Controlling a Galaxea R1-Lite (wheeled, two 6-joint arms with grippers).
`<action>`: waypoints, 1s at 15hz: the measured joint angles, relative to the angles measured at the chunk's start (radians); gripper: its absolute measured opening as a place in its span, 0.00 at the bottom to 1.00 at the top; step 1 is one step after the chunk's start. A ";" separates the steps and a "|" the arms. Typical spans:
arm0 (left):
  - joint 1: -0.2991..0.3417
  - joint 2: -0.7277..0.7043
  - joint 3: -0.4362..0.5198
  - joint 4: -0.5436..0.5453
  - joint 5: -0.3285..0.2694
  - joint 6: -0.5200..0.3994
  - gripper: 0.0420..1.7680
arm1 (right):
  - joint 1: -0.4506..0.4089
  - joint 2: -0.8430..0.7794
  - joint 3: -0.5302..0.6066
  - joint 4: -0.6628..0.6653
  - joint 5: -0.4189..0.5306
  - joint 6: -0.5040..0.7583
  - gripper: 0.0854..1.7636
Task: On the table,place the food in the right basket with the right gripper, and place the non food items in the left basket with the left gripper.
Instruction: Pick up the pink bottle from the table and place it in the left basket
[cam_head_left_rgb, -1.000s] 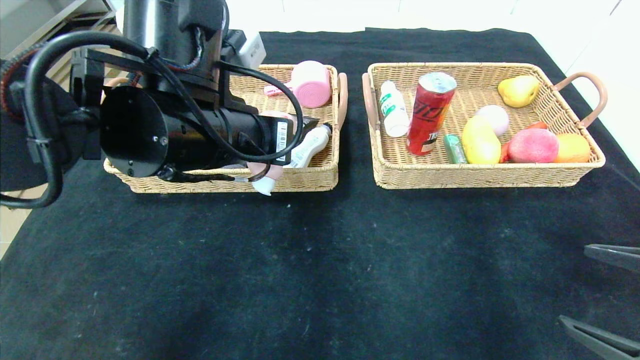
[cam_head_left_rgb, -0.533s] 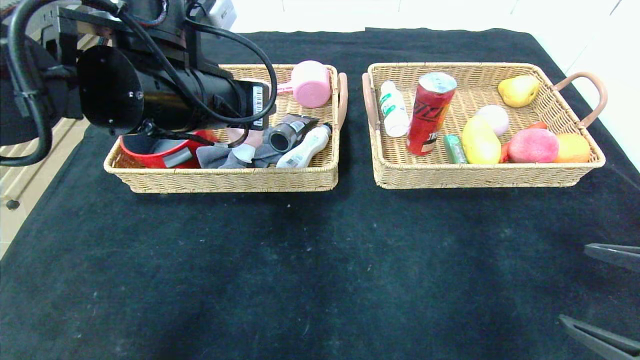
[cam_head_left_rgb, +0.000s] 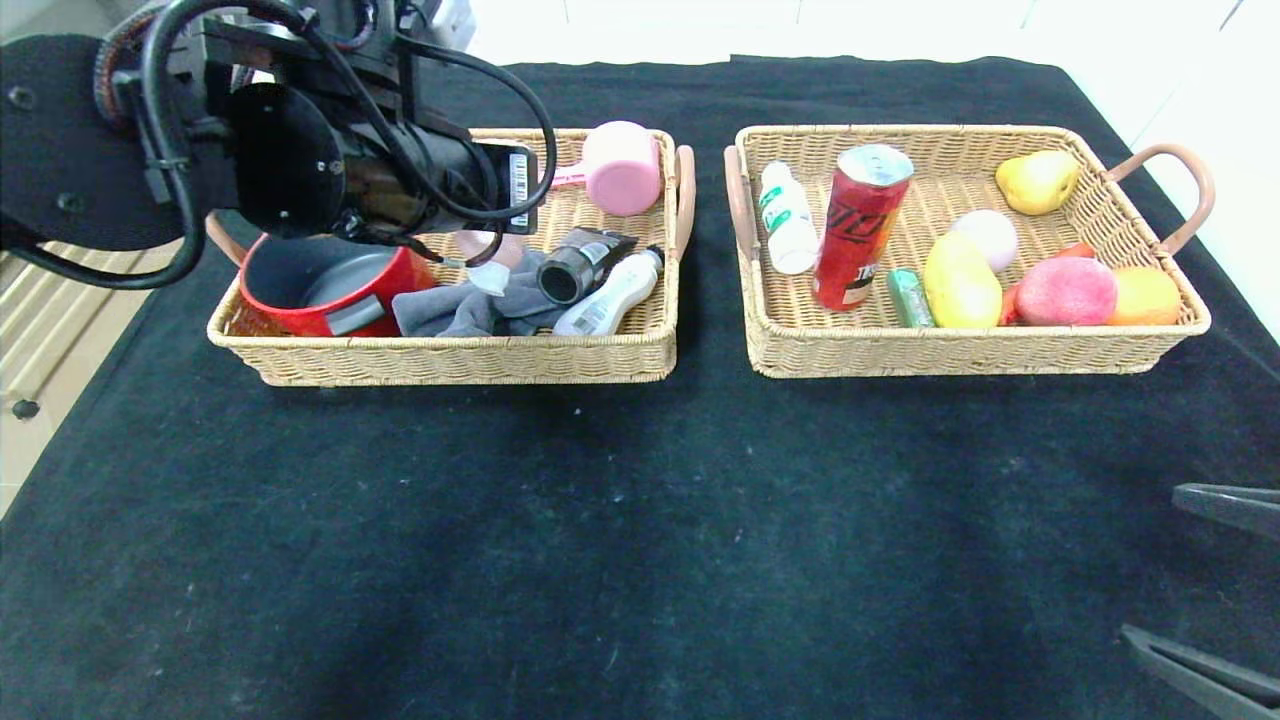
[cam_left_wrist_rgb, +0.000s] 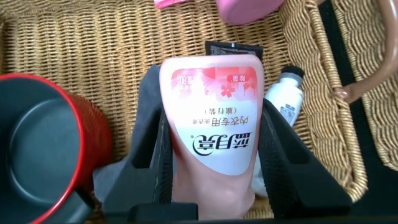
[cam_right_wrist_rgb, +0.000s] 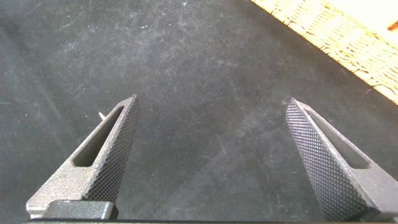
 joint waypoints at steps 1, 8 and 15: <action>0.008 0.016 -0.013 0.000 0.000 0.005 0.47 | -0.001 -0.001 -0.001 -0.001 0.000 0.000 0.97; 0.037 0.096 -0.070 0.000 0.000 0.009 0.47 | -0.002 -0.007 -0.003 -0.001 0.000 0.000 0.97; 0.037 0.107 -0.072 0.000 0.001 0.005 0.68 | -0.001 -0.007 -0.002 0.001 0.000 0.000 0.97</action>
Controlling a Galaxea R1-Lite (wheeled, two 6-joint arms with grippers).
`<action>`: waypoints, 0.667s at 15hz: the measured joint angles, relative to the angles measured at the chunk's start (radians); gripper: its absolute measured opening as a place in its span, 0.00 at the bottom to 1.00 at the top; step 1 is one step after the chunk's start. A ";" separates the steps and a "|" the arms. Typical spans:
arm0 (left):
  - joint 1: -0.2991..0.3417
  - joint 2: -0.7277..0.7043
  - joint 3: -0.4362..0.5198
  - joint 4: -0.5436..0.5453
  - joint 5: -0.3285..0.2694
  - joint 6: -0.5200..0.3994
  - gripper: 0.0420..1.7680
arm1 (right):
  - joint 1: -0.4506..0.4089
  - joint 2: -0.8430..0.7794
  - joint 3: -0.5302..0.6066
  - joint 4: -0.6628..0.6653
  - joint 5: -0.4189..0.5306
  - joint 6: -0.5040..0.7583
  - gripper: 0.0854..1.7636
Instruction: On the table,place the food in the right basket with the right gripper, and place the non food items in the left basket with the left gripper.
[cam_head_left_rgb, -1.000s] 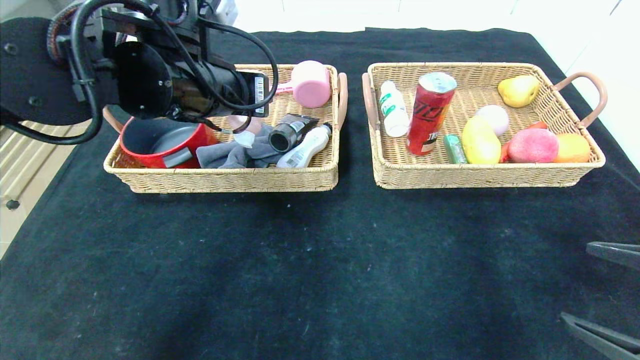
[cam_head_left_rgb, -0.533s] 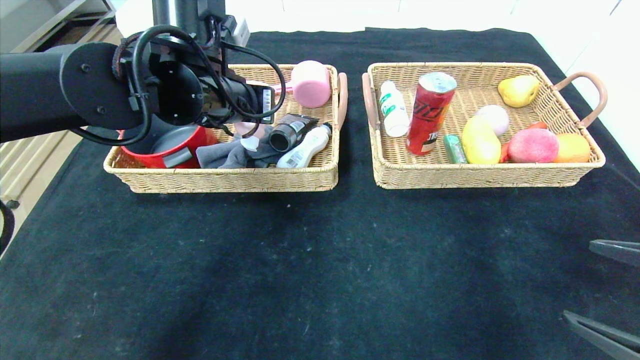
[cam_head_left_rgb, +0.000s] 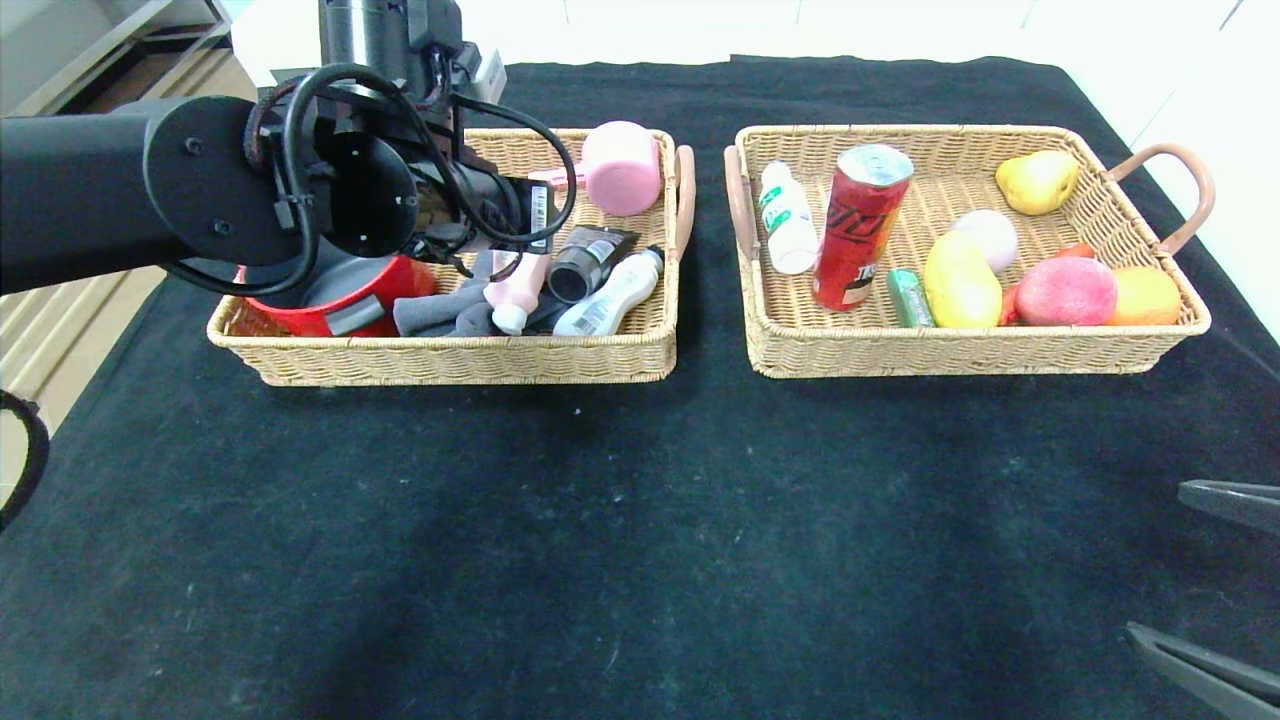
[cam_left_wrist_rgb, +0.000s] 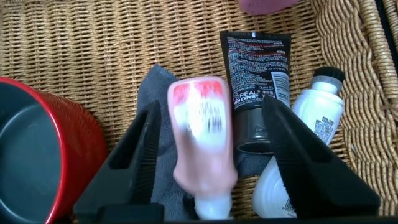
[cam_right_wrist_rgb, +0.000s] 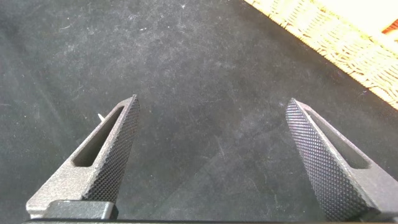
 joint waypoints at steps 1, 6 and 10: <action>0.000 0.000 0.000 0.000 0.000 0.000 0.72 | 0.000 0.000 0.000 0.000 0.000 0.000 0.97; -0.001 -0.008 0.011 0.003 0.003 0.001 0.83 | 0.000 0.000 0.001 0.000 0.000 0.000 0.97; -0.007 -0.049 0.050 0.004 0.003 -0.005 0.89 | 0.000 0.001 0.002 0.000 0.000 0.000 0.97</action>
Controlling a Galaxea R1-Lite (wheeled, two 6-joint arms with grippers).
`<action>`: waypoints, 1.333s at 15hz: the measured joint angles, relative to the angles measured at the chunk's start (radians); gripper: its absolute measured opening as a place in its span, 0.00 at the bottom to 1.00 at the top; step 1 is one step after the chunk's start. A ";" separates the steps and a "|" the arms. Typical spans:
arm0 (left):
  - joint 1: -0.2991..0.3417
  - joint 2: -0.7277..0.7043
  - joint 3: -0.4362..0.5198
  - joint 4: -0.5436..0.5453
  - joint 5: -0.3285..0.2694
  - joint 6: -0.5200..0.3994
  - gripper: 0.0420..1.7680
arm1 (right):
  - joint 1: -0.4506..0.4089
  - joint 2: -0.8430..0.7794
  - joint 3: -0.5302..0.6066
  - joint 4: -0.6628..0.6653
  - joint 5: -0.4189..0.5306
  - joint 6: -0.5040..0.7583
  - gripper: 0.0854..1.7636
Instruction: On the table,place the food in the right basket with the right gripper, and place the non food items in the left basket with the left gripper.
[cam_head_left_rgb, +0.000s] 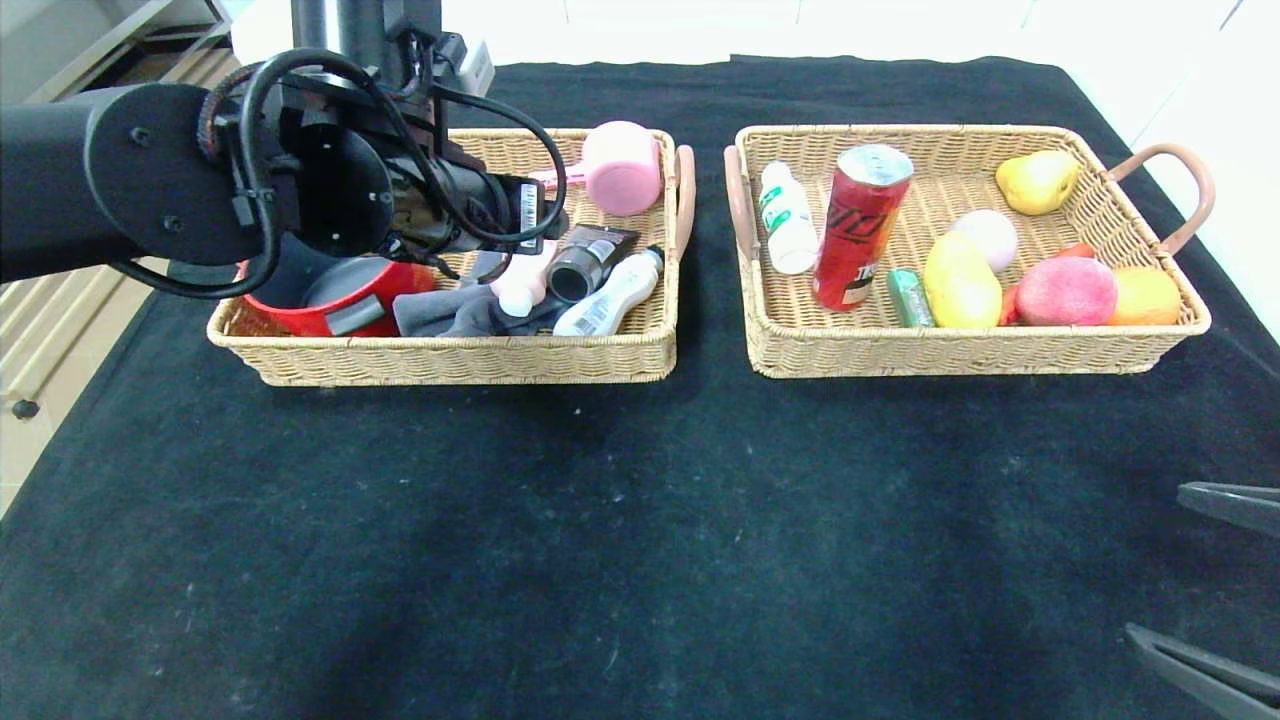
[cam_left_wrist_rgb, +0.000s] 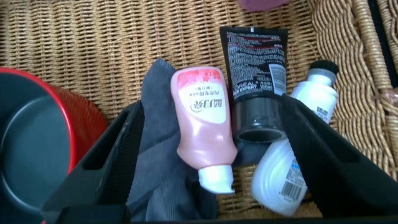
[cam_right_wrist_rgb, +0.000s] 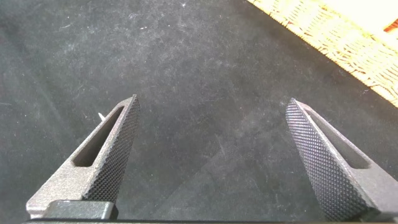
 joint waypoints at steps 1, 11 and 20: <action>-0.003 -0.021 0.026 -0.001 0.000 0.000 0.90 | 0.000 0.000 -0.001 0.000 0.000 0.000 0.97; -0.051 -0.473 0.620 -0.024 -0.001 -0.059 0.95 | -0.003 0.004 -0.005 0.000 0.000 0.002 0.97; 0.077 -0.996 1.091 -0.124 -0.005 -0.037 0.96 | -0.001 0.046 -0.005 0.000 -0.004 0.021 0.97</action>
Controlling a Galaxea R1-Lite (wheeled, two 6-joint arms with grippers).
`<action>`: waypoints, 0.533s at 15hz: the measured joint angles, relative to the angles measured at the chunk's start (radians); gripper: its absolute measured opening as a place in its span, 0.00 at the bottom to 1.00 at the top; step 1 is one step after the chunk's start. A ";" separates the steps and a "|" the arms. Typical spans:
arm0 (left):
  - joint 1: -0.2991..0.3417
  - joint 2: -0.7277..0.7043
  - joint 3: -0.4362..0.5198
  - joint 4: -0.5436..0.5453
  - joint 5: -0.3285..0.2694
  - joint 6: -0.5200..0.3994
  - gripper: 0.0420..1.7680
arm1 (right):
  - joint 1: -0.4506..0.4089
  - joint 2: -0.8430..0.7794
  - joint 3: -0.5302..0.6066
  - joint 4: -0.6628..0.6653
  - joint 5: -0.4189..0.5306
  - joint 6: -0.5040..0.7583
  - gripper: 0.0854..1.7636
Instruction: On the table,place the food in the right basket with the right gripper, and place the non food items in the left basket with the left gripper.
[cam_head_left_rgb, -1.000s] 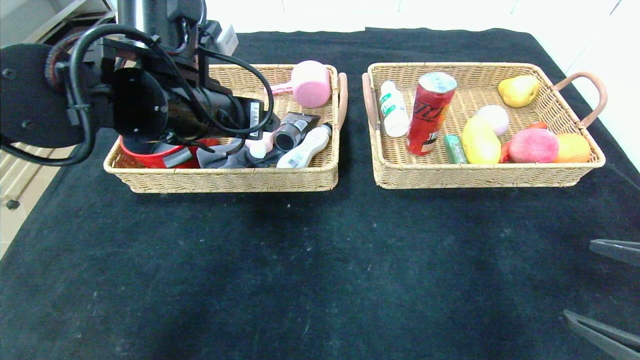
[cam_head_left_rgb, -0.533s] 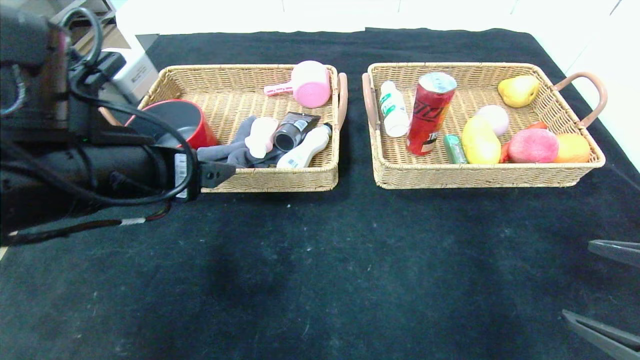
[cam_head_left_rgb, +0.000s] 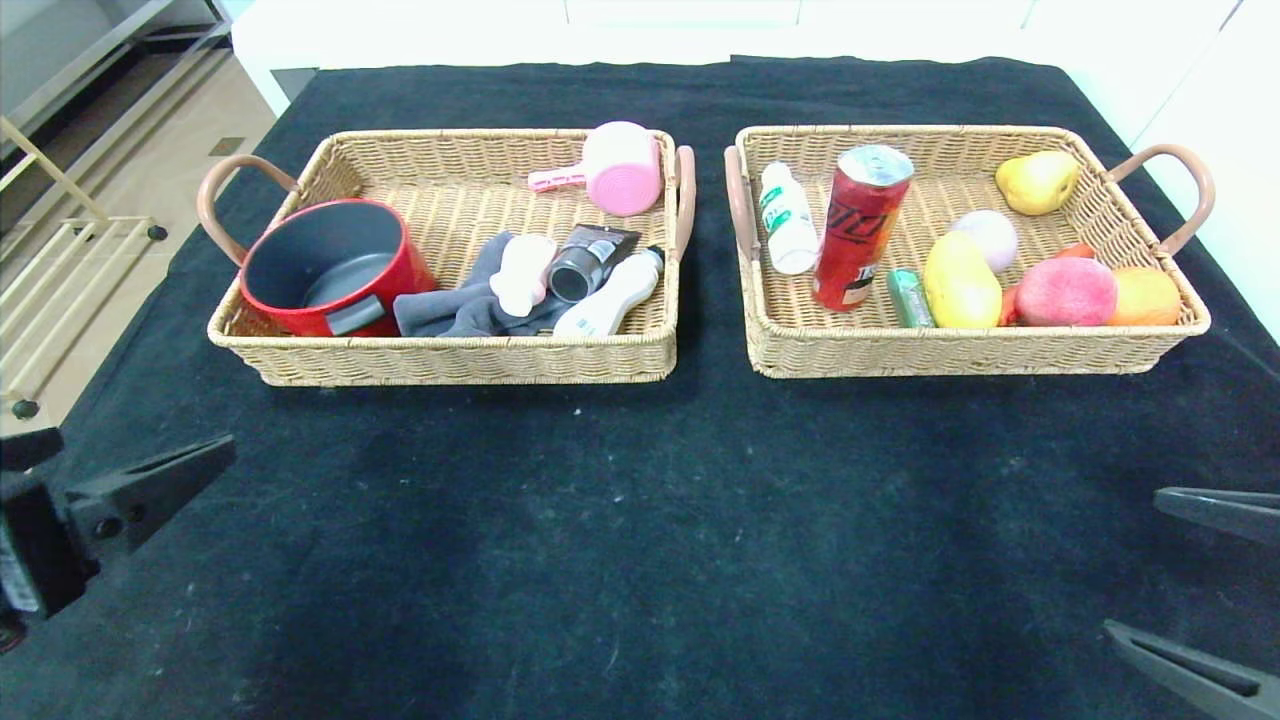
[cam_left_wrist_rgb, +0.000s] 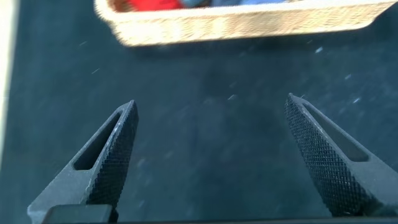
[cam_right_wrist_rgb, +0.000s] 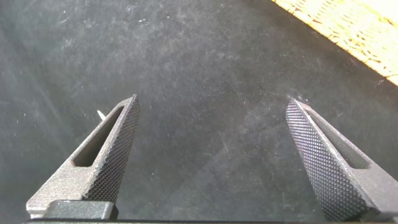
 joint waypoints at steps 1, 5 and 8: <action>0.020 -0.048 0.025 0.000 -0.008 0.024 0.96 | -0.003 -0.002 -0.005 0.001 0.000 0.035 0.97; 0.114 -0.203 0.087 0.026 -0.122 0.114 0.96 | -0.014 -0.084 0.012 0.018 -0.034 0.136 0.97; 0.162 -0.304 0.092 0.092 -0.200 0.126 0.96 | -0.024 -0.210 0.030 0.125 -0.139 0.157 0.97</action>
